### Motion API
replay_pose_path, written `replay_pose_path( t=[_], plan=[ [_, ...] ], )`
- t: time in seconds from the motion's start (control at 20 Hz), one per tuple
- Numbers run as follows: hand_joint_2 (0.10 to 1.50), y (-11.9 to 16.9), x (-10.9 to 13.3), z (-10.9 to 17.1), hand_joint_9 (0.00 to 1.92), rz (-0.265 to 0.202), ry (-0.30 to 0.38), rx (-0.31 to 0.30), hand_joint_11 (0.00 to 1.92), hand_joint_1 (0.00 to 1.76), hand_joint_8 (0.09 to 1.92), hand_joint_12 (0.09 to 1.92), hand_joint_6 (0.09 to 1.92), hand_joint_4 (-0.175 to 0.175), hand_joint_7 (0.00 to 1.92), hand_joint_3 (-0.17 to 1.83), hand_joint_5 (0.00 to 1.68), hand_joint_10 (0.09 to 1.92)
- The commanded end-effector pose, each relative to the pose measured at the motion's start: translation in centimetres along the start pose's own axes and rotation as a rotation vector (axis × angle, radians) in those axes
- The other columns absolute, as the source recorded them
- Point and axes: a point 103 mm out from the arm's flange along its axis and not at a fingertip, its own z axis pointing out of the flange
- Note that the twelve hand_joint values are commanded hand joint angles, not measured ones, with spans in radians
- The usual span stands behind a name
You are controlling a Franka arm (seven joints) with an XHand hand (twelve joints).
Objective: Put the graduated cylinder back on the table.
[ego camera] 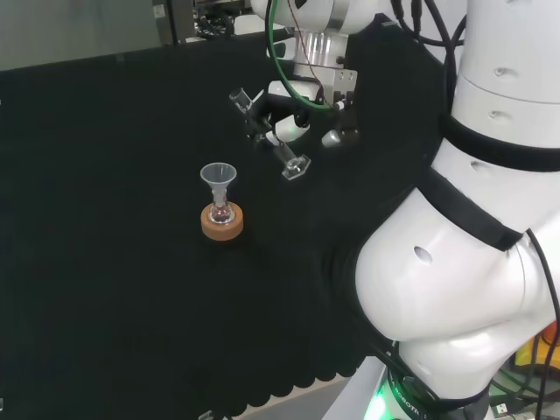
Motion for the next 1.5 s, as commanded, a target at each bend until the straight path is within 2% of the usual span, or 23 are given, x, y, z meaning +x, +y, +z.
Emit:
replay_pose_path(
  t=[0.05,0.4,0.7,0.95,1.2,1.5],
  plan=[
    [1.16,4.1,-2.2,0.1,1.37,-0.056,0.053,-0.132,1.13,1.24,1.14,0.84,1.13,-0.175,0.91,0.00,0.88,0.09],
    [1.16,7.7,-2.8,1.0,1.37,-0.127,0.097,-0.238,1.13,1.24,1.14,0.84,1.13,-0.175,0.91,0.00,0.88,0.09],
    [1.16,10.1,-3.1,2.3,1.36,-0.170,0.186,-0.262,1.12,1.24,1.14,0.85,1.13,-0.175,0.91,0.00,0.88,0.09],
    [1.16,11.8,-3.4,3.5,1.36,-0.201,0.221,-0.296,1.12,1.24,1.14,0.85,1.14,-0.175,0.91,0.00,0.88,0.09],
    [1.16,13.5,-4.0,4.3,1.36,-0.215,0.248,-0.302,1.12,1.24,1.14,0.85,1.14,-0.175,0.91,0.00,0.88,0.09],
    [1.16,14.2,-5.3,5.1,1.35,-0.210,0.257,-0.330,1.11,1.24,1.15,0.85,1.14,-0.175,0.90,0.00,0.87,0.09]
  ],
)
